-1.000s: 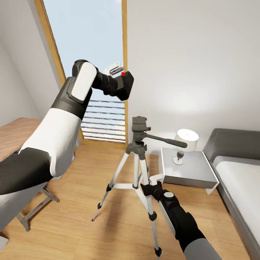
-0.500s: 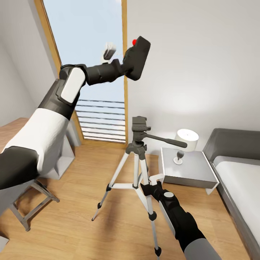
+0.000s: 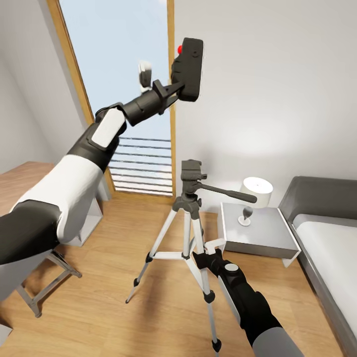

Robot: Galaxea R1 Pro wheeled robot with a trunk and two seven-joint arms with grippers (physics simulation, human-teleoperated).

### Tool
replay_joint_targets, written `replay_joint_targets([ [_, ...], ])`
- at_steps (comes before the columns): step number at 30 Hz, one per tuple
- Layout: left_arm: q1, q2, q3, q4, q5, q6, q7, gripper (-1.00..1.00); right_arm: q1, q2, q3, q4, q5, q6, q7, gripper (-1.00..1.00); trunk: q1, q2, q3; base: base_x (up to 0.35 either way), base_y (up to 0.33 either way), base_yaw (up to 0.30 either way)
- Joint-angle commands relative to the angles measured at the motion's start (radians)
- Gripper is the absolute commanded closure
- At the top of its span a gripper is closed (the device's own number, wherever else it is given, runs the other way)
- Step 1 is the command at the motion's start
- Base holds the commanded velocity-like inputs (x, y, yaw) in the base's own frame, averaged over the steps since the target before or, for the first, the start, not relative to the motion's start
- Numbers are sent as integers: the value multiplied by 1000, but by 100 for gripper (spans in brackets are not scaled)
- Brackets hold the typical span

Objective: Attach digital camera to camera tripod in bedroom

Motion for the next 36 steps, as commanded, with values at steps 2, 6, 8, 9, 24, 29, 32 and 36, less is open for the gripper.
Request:
replay_joint_targets([
  [2,-1,20,1,-33,24,4,-7,100,-1,0,-1,-2,5,6,5,100,1,-2,-2,0,0,0],
  [6,0,59,5,-106,44,13,-8,100,-1,0,-1,-2,5,6,5,100,1,-2,-2,0,0,0],
  [8,0,75,11,-144,58,20,-8,100,-1,0,-1,-2,5,6,5,100,1,-2,-2,0,0,0],
  [9,0,79,14,-157,63,21,-7,100,-1,0,-1,-2,5,6,5,100,1,-2,-2,0,0,0],
  [24,0,106,22,-278,73,79,49,100,-1,-1,-1,-2,5,6,5,100,1,-2,-2,0,0,0],
  [29,0,215,24,-314,-29,319,31,100,-1,-1,-1,-2,5,6,5,100,1,-2,-2,0,0,0],
  [32,-1,267,23,-350,-75,357,-32,100,-1,-1,-1,-2,5,4,5,100,1,-2,-2,0,0,0],
  [36,-1,306,23,-378,-151,374,-149,100,-1,-1,-1,-2,5,0,5,100,1,-2,-2,0,0,0],
])
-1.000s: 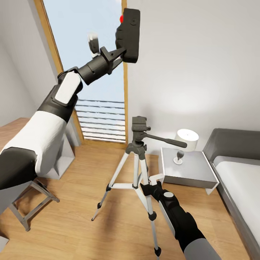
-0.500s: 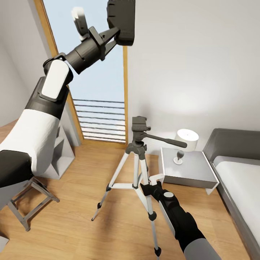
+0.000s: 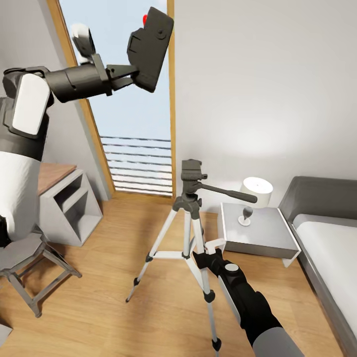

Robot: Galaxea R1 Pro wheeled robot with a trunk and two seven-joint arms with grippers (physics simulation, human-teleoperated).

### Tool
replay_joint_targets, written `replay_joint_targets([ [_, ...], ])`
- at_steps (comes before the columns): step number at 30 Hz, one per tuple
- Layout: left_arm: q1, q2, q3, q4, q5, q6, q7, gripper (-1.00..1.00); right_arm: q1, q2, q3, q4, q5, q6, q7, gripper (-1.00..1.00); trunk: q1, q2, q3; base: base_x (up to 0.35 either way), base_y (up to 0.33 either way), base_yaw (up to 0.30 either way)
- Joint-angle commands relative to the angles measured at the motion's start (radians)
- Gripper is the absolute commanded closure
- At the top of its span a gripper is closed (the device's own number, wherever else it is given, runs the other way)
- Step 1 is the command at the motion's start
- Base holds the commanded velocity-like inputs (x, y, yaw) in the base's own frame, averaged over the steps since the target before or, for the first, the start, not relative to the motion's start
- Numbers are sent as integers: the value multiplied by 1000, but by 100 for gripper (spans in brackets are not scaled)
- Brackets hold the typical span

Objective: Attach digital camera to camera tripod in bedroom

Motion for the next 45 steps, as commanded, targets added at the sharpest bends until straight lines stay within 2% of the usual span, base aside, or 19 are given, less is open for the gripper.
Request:
replay_joint_targets([
  [1,-1,8,-2,-6,-47,6,-49,100,-1,0,-1,-2,5,4,5,100,1,-2,-2,0,0,0],
  [4,-1,14,-2,-11,-136,8,-105,100,-1,1,-1,-2,5,3,5,100,1,-2,-2,0,0,0],
  [5,-1,17,-4,-18,-201,9,-137,100,-1,1,-1,-2,5,2,5,100,1,-2,-2,0,0,0],
  [7,-1,18,-5,-29,-264,10,-165,100,-1,2,-1,-2,5,2,5,100,1,-2,-2,0,0,0],
  [8,-1,17,-7,-39,-324,10,-185,100,-1,2,-1,-2,5,1,5,100,1,-2,-2,0,0,0],
  [11,-1,8,-12,-46,-400,8,-203,100,-1,2,-2,-2,5,1,5,100,1,-2,-2,0,0,0],
  [12,-1,-5,-15,-48,-443,7,-210,100,-1,1,-2,-2,5,1,5,100,1,-2,-2,0,0,0],
  [15,-2,-31,-23,-52,-505,6,-219,100,-1,1,-2,-2,5,1,5,100,1,-2,-2,0,0,0],
  [18,-2,-45,-37,-58,-536,-6,-231,100,-1,1,-2,-2,5,1,5,100,1,-2,-2,0,0,0],
  [21,-2,-56,-79,-59,-567,-50,-282,100,-1,1,-2,-2,5,1,5,100,1,-2,-2,0,0,0],
  [23,-2,-61,-117,-55,-604,-91,-337,100,-1,1,-2,-2,5,1,5,100,1,-2,-2,0,0,0],
  [25,-2,-64,-147,-51,-664,-127,-392,100,-1,1,-2,-2,5,1,5,100,1,-2,-2,0,0,0],
  [26,-2,-66,-158,-49,-713,-147,-427,100,-1,1,-2,-2,5,1,5,100,1,-2,-2,0,0,0],
  [27,-2,-74,-168,-46,-784,-170,-476,100,-1,1,-2,-2,5,1,5,100,1,-2,-2,0,0,0],
  [28,-2,-79,-172,-45,-825,-179,-503,100,-1,0,-2,-2,5,1,5,100,1,-2,-2,0,0,0],
  [33,-1,-86,-177,-53,-904,-192,-537,100,-1,1,-2,-2,5,1,5,100,1,-2,-2,0,0,0],
  [35,-1,-94,-174,-47,-920,-206,-538,100,-1,0,-2,-2,5,1,5,100,1,-2,-2,0,0,0],
  [40,-2,-105,-151,-40,-932,-277,-532,100,-1,0,-2,-3,5,1,5,100,1,-2,-2,0,0,0],
  [45,-1,-106,-134,-39,-938,-294,-511,100,-1,0,-2,-3,5,1,5,100,1,-2,-2,0,0,0],
])
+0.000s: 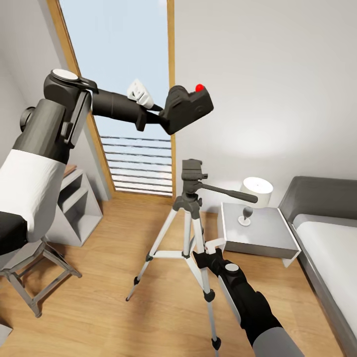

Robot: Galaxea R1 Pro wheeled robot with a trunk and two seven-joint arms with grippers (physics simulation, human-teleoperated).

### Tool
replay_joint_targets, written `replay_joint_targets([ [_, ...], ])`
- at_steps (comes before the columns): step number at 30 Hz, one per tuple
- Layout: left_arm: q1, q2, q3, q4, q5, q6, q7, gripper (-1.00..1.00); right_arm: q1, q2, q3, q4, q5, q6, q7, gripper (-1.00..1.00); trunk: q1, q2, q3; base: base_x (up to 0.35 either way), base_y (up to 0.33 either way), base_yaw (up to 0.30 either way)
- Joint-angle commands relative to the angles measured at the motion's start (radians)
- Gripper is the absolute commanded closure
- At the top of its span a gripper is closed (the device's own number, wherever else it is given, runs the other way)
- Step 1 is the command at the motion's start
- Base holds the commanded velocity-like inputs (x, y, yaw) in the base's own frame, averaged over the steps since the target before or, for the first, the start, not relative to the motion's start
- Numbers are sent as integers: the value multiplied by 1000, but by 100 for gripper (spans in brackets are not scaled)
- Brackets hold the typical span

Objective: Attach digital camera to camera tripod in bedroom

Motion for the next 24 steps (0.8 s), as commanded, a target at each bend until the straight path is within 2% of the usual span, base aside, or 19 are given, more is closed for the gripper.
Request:
replay_joint_targets([
  [1,-1,0,0,-1,-6,5,0,100,-1,0,-1,-2,5,5,5,100,1,-2,-2,0,0,0],
  [5,-2,-2,-6,4,-8,4,26,100,-1,0,-1,-2,5,5,5,100,1,-2,-2,0,0,0],
  [10,-2,-12,-22,32,-12,4,30,100,-1,0,-1,-2,5,5,5,100,1,-2,-2,0,0,0],
  [12,-1,-17,-41,40,-24,5,27,100,-1,0,-1,-2,5,4,5,100,1,-2,-2,0,0,0],
  [17,-2,-31,-126,48,-88,8,22,100,-1,0,-1,-2,5,4,5,100,1,-2,-2,0,0,0],
  [20,-1,-46,-149,54,-114,7,18,100,-1,0,-1,-2,5,5,6,100,1,-2,-2,0,0,0],
  [24,-1,-51,-157,50,-125,7,-1,100,-1,-1,-1,-2,5,5,6,100,1,-2,-2,0,0,0],
])
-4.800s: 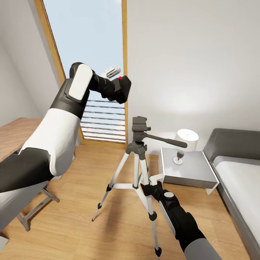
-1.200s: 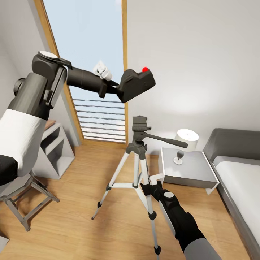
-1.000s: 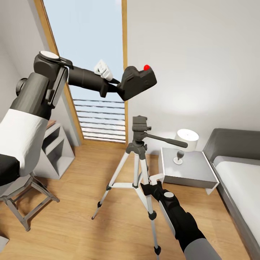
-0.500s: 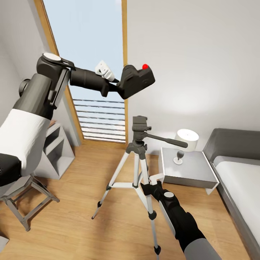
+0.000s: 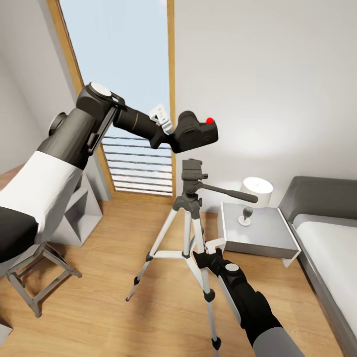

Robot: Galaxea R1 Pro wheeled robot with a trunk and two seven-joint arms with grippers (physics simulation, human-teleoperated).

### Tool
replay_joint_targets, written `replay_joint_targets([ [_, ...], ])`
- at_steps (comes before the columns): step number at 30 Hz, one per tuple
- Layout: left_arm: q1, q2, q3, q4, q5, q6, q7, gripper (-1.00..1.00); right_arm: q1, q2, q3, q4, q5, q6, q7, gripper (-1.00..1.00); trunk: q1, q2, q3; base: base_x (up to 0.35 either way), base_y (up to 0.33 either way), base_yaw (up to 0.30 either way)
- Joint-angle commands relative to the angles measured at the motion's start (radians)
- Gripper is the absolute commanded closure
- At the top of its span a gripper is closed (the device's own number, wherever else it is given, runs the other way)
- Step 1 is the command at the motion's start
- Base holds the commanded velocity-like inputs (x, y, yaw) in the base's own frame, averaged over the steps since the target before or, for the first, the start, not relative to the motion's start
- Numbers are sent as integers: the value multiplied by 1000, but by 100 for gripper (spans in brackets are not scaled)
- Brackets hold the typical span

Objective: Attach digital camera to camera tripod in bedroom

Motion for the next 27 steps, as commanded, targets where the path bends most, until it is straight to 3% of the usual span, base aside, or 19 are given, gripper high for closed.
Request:
replay_joint_targets([
  [1,-1,0,-2,-5,-8,5,-19,100,-1,1,-1,-2,5,6,5,100,1,-2,-2,0,0,0],
  [12,-1,2,-3,-55,-12,14,-65,100,-1,0,-1,-1,5,6,4,100,1,-2,-2,0,0,0],
  [20,0,20,-3,-191,-10,219,-64,100,-1,1,-1,-1,5,6,4,100,1,-2,-2,0,0,0],
  [27,0,48,-35,-236,-10,276,-62,100,-1,1,-1,-1,5,6,4,100,1,-2,-2,0,0,0],
])
